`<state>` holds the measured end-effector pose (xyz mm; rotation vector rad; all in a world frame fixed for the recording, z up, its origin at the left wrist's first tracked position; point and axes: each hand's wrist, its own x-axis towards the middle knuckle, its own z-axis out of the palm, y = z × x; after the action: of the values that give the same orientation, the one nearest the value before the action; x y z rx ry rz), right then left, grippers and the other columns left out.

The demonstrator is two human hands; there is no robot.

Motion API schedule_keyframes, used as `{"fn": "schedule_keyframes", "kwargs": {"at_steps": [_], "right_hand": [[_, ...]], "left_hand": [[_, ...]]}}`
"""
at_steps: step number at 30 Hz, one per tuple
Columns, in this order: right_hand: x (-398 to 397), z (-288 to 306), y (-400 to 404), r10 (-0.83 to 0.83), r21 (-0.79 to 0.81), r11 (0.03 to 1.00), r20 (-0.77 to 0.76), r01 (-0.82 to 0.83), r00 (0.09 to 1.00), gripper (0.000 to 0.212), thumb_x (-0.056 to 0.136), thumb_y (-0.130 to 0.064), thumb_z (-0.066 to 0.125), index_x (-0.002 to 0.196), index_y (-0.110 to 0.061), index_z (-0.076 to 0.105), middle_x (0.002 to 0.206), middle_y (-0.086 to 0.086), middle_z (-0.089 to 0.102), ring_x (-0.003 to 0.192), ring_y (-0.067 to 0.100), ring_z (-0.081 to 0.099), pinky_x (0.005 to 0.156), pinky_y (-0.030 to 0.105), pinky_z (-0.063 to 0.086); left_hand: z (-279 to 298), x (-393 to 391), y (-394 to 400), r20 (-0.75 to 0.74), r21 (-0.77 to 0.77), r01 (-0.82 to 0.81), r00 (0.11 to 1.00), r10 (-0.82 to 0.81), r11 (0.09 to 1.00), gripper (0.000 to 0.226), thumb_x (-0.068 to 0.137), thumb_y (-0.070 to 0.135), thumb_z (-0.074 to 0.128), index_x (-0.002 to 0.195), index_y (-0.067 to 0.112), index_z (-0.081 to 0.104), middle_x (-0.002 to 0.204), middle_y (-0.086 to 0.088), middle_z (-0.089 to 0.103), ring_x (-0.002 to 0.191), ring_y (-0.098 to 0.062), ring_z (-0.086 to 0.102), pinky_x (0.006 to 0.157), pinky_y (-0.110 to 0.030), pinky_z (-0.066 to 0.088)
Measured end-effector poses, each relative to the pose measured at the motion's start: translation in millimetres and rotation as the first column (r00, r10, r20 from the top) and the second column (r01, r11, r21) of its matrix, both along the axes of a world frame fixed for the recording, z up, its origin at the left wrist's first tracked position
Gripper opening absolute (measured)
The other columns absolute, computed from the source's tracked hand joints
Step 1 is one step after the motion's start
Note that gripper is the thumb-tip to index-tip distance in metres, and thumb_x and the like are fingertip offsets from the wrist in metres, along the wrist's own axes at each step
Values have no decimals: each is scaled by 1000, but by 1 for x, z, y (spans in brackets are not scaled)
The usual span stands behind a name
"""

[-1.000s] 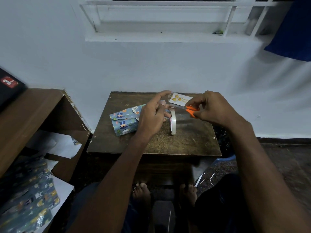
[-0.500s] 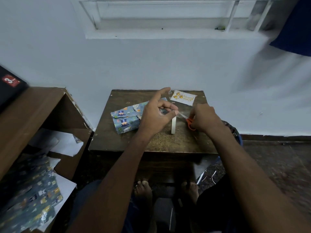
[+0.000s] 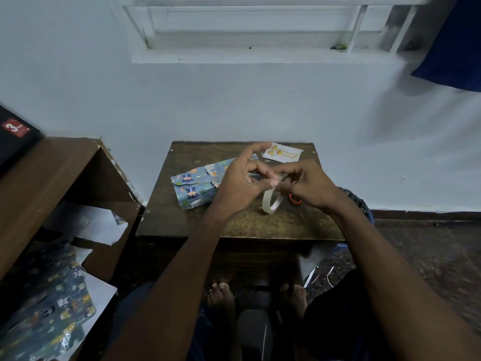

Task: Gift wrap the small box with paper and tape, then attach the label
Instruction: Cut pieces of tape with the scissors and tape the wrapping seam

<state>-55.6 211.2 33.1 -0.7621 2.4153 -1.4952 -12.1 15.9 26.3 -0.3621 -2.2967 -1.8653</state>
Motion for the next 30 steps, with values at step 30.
{"fn": "schedule_keyframes", "kwargs": {"at_steps": [30], "right_hand": [[-8,-7,16,-255,437,796,-384,418,887,25,77,-26,90,100,-33,83,95,-2,78,92,21,68,72,30,46]], "left_hand": [[-16,-6,-10,-50,-244,-320,947,318,915,82,93,0,68,161,32,34,111,14,74,94,-2,67,92,-37,60]]}}
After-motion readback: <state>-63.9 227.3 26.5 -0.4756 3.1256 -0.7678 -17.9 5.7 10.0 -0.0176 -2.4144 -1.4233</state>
